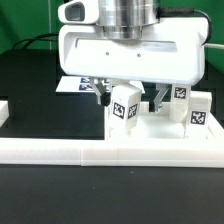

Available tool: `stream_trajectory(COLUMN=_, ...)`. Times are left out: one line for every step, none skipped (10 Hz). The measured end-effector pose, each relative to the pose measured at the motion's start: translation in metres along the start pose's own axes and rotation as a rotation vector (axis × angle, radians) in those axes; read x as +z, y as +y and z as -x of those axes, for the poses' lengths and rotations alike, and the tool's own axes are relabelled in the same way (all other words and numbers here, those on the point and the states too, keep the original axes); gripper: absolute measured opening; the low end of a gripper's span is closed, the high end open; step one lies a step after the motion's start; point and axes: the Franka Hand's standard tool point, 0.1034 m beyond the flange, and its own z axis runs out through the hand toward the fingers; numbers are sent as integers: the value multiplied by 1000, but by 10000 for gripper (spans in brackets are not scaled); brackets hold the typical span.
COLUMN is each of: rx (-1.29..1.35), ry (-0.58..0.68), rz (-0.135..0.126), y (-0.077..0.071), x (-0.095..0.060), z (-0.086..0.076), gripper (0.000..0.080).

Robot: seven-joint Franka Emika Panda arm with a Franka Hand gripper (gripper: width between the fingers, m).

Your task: Assemble square table

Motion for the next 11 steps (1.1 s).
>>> stream_trajectory(rx=2, ry=2, rz=1, y=2, x=0, z=-1, gripper=648)
stream_trajectory(rx=1, ry=1, rz=1, y=1, x=0, z=-1, gripper=648)
stream_trajectory(rx=1, ry=1, rz=1, y=1, x=0, z=-1, gripper=621)
stream_trajectory(rx=6, ry=1, rz=1, y=1, x=0, z=-1, gripper=621)
stream_trajectory(rx=22, ry=1, rz=1, y=1, x=0, z=-1, gripper=441)
stream_trajectory(rx=54, ry=0, rz=0, y=1, x=0, z=-1, gripper=441)
stream_trajectory(rx=132, ry=0, rz=-1, y=1, x=0, z=-1, gripper=289)
stream_trajectory(rx=187, ry=0, rz=-1, y=1, x=1, z=-1, gripper=290)
stream_trajectory(rx=254, ry=-1, rz=-3, y=1, x=1, z=0, gripper=290)
stream_trajectory(rx=315, ry=-2, rz=-3, y=0, x=1, z=0, gripper=290)
stream_trajectory(rx=361, ry=-3, rz=-5, y=0, x=1, z=0, gripper=290)
